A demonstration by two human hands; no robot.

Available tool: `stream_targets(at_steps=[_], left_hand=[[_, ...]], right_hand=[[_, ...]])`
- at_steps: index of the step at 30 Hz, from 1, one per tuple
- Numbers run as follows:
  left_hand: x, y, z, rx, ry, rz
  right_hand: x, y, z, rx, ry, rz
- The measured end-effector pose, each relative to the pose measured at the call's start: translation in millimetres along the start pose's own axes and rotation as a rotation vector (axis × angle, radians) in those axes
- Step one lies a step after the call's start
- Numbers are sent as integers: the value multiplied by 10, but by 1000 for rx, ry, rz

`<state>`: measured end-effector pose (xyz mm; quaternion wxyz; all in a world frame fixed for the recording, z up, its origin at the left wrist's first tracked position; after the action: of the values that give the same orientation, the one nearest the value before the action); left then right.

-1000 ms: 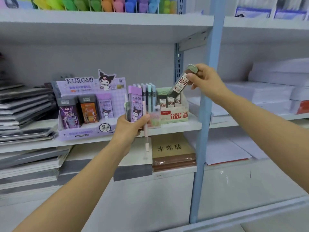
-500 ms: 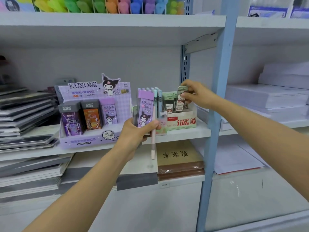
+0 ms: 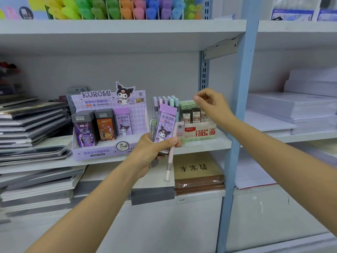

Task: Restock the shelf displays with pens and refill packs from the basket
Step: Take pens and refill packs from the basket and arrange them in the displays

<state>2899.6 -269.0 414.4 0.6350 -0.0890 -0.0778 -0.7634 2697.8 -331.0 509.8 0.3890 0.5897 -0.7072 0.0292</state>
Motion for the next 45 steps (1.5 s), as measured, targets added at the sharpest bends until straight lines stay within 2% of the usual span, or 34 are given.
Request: stream_targets(at_steps=[2,4,6,12,16,19,21,24,27,30,36,38,41,43,45], left_hand=[[-29,-20,26,11,-9,6],[-62,-53,57,26,-18,8],[-89,-78,82,23,-28,3],[-186,-7,140,-21,-17,-60],[-246,163,123,-94,-8,-33],[-310,266,129,-196,-36,37],[-341,376,156,-204,-72,171],[-375,562,161,-101,-34,365],[-381,557,229,-102,-62,378],[-388,498,300,-154,-153,415],[-337,356,223,-74,-164,406],[-316,332,236,-11,-169,380],[-292,269,272,55,-215,313],[-278,211,297,93,-249,270],[-268,178,300,115,-263,251]], right_hand=[[-190,-190,-98,219,-83,-251],[-409,-408,-170,310,-138,-494],[-543,-514,-213,392,-142,-583],[-583,-461,-230,538,-146,-497],[-528,-261,-153,732,-208,-314],[-546,-175,-69,818,-261,-274],[-610,-206,-39,761,-273,-331],[-755,-323,-64,507,-237,-511],[-907,-482,-131,370,-201,-663],[-994,-628,-167,399,-221,-693],[-1112,-875,-218,317,-168,-800],[-1028,-837,-288,288,-106,-709],[-803,-684,-429,410,-85,-466],[-712,-662,-507,433,-77,-425],[-675,-696,-539,402,-76,-457]])
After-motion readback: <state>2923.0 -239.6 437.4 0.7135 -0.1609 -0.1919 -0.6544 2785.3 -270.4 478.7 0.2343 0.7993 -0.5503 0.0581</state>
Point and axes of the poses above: each hand's wrist, its own x-axis towards the middle knuckle, its own y-axis out of the back of the hand, z = x × y, the point moved 7 cm from there along x, towards the middle knuckle, and after that the axes turned 6 degrees about -y, right-handed, at the moved point
